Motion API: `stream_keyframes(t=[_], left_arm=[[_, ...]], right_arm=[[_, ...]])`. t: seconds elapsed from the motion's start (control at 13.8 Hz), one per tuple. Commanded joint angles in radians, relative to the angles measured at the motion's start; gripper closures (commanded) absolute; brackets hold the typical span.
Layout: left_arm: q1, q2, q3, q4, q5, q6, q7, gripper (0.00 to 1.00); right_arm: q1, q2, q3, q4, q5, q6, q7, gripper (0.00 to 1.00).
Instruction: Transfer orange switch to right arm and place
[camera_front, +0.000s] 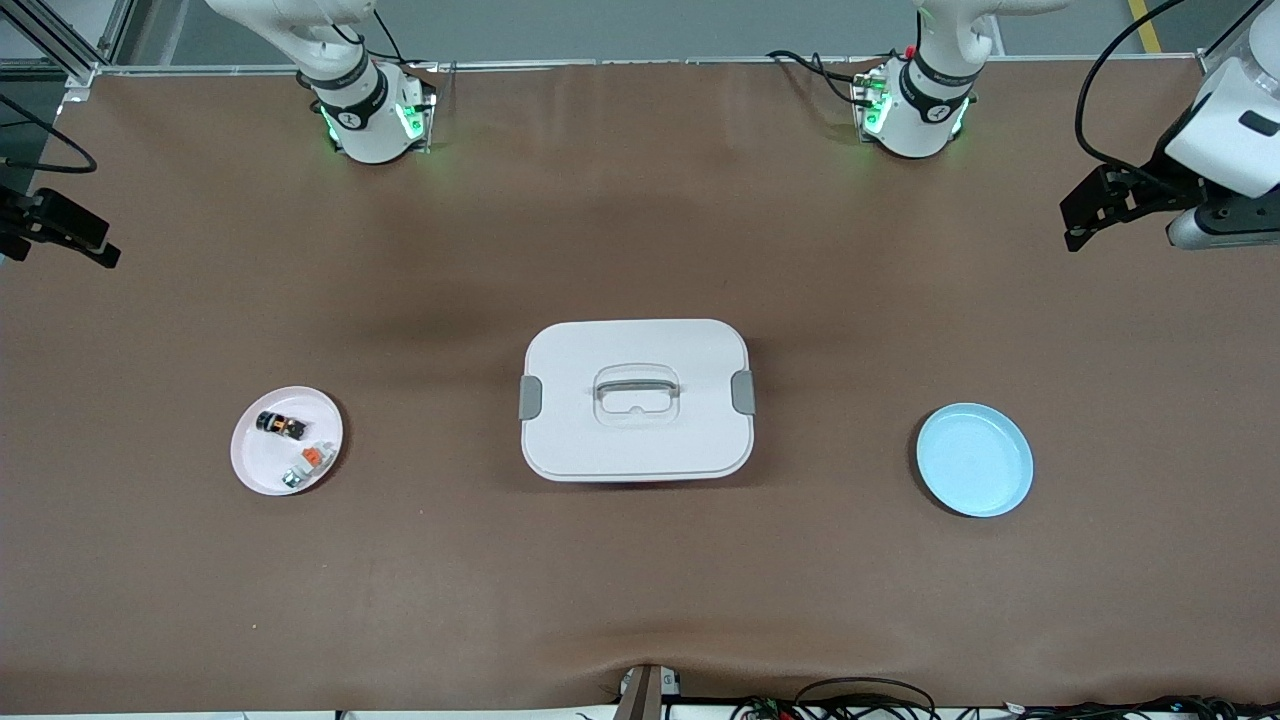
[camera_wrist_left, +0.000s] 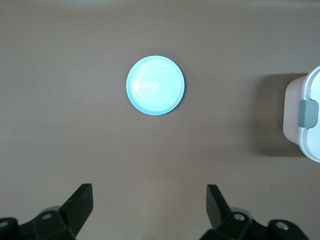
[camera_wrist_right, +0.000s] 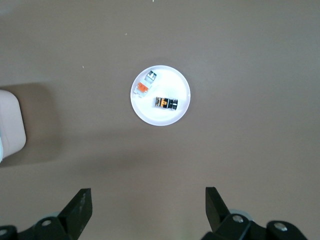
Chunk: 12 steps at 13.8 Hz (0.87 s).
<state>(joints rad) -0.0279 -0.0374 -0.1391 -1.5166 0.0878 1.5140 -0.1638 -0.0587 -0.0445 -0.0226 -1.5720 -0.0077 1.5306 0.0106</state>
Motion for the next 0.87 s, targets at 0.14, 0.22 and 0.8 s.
stream_keyframes(t=[0.14, 0.22, 0.8], left_arm=[[0.003, -0.012, 0.001, 0.015, -0.017, -0.032, 0.018, 0.00], [0.005, -0.010, 0.001, 0.016, -0.017, -0.037, 0.020, 0.00], [0.005, -0.012, 0.010, 0.021, -0.074, -0.084, 0.032, 0.00]], right_arm=[[-0.001, -0.008, 0.010, 0.010, 0.014, -0.038, 0.053, 0.00], [0.000, -0.008, 0.012, 0.010, 0.015, -0.049, 0.080, 0.00], [0.020, -0.003, 0.012, 0.036, 0.021, -0.073, 0.046, 0.00]])
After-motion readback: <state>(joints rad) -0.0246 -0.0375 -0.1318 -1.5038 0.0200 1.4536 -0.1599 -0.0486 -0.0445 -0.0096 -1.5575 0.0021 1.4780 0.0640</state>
